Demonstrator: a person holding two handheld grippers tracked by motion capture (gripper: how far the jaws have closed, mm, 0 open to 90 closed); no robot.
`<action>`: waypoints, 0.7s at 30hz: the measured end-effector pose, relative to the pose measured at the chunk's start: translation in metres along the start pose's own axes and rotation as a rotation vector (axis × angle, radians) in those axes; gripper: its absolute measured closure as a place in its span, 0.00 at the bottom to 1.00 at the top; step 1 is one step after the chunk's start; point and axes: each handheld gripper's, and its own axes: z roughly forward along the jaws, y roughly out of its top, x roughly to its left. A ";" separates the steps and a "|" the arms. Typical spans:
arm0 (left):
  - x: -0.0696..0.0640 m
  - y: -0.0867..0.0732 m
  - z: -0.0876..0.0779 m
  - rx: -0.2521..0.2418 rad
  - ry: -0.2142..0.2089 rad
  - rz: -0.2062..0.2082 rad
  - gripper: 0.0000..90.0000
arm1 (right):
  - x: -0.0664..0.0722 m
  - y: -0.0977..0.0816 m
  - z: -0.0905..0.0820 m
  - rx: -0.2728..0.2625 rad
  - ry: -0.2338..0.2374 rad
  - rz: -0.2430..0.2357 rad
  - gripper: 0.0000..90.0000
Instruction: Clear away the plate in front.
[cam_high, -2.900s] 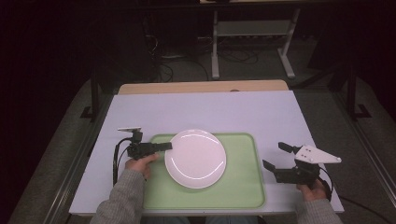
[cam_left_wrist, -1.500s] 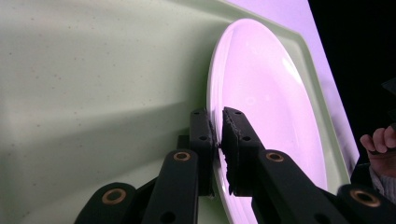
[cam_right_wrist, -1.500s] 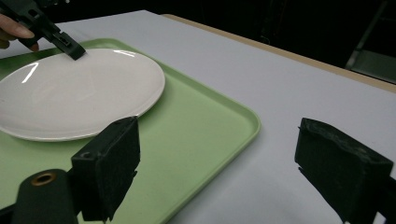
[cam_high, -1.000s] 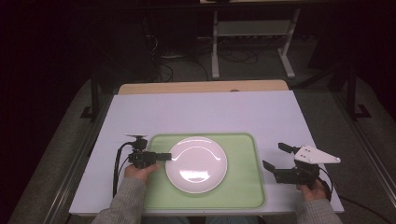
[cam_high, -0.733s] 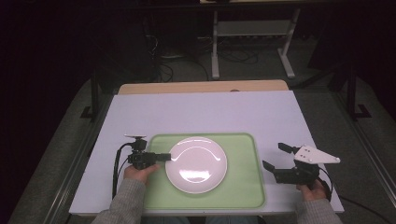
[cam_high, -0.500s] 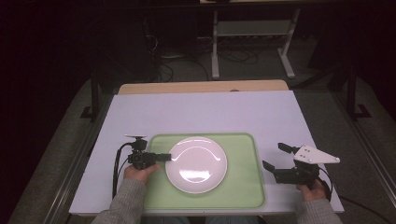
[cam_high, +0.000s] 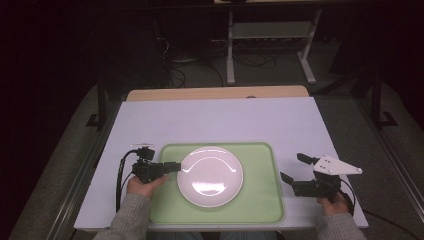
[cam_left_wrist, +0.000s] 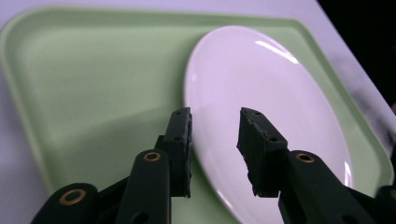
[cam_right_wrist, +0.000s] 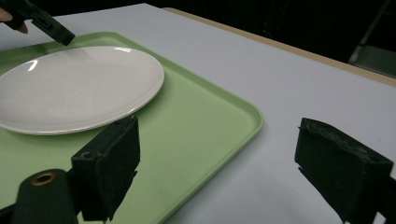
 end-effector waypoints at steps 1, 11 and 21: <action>-0.002 0.001 -0.001 -0.009 -0.001 0.016 0.70 | 0.000 0.000 0.000 0.001 -0.001 -0.001 0.15; -0.023 0.003 -0.014 -0.052 0.057 0.268 0.57 | 0.000 0.000 0.000 0.004 -0.003 0.000 0.15; -0.029 -0.002 -0.024 -0.105 0.101 0.383 0.47 | -0.001 -0.001 0.001 0.014 -0.011 -0.002 0.15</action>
